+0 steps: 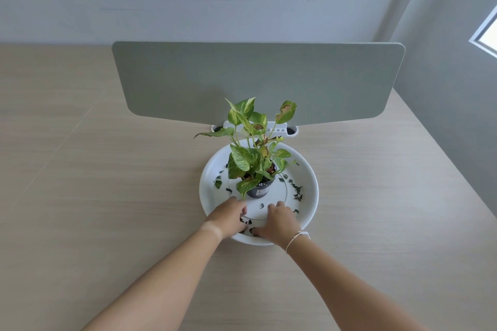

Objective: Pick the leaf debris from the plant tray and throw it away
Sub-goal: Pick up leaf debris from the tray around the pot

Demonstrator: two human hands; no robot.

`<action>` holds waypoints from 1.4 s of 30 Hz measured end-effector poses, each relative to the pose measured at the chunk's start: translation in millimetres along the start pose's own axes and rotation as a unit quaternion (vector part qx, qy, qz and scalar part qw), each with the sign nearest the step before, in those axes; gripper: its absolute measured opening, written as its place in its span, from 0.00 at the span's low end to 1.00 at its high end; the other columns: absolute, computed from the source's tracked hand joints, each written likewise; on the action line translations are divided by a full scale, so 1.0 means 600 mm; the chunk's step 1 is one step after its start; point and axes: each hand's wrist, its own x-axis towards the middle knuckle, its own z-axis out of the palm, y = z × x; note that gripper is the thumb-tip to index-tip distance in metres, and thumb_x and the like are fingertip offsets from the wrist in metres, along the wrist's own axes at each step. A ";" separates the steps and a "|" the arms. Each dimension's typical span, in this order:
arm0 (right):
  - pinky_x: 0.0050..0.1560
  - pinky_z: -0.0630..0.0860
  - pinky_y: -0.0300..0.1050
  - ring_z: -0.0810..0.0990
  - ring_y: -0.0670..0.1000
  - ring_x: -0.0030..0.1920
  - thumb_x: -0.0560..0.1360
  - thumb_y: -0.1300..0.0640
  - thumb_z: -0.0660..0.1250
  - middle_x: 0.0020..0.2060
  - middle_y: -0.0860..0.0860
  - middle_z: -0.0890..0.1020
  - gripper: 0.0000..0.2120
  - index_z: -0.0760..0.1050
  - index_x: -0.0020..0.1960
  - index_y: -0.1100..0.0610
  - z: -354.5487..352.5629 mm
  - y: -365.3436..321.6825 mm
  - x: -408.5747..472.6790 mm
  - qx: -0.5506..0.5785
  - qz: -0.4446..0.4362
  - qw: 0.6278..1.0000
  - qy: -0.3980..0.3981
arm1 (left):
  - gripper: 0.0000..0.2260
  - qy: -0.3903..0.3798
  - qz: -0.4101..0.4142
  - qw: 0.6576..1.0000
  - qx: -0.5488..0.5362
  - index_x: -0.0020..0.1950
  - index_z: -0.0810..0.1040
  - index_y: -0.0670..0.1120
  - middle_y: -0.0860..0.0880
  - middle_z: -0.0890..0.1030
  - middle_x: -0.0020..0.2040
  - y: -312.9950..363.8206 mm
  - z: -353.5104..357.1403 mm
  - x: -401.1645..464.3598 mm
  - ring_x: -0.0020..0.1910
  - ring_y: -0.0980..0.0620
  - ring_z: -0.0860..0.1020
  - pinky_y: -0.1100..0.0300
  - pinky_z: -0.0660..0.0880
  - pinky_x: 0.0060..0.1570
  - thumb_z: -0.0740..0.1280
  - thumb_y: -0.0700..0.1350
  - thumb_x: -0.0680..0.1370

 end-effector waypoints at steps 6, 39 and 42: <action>0.57 0.71 0.46 0.73 0.59 0.59 0.74 0.56 0.66 0.60 0.58 0.70 0.19 0.70 0.62 0.62 0.002 0.000 0.010 -0.005 0.015 1.000 -0.013 | 0.15 -0.025 0.034 0.999 -0.005 0.59 0.76 0.46 0.45 0.73 0.58 -0.004 -0.007 -0.005 0.50 0.47 0.75 0.57 0.73 0.51 0.60 0.34 0.76; 0.45 0.75 0.43 0.75 0.51 0.41 0.73 0.66 0.62 0.40 0.55 0.78 0.07 0.73 0.38 0.57 -0.036 0.022 0.035 0.194 0.085 0.972 -0.098 | 0.10 0.000 -0.064 0.994 -0.093 0.47 0.83 0.41 0.44 0.81 0.49 0.024 0.010 0.004 0.53 0.46 0.80 0.64 0.73 0.46 0.62 0.33 0.75; 0.37 0.75 0.37 0.74 0.49 0.34 0.73 0.71 0.63 0.35 0.54 0.75 0.10 0.73 0.36 0.61 -0.051 0.034 0.025 0.501 0.138 0.846 -0.124 | 0.07 0.008 -0.102 0.972 -0.209 0.38 0.78 0.43 0.48 0.80 0.42 0.020 -0.005 0.007 0.41 0.52 0.78 0.64 0.74 0.43 0.65 0.34 0.73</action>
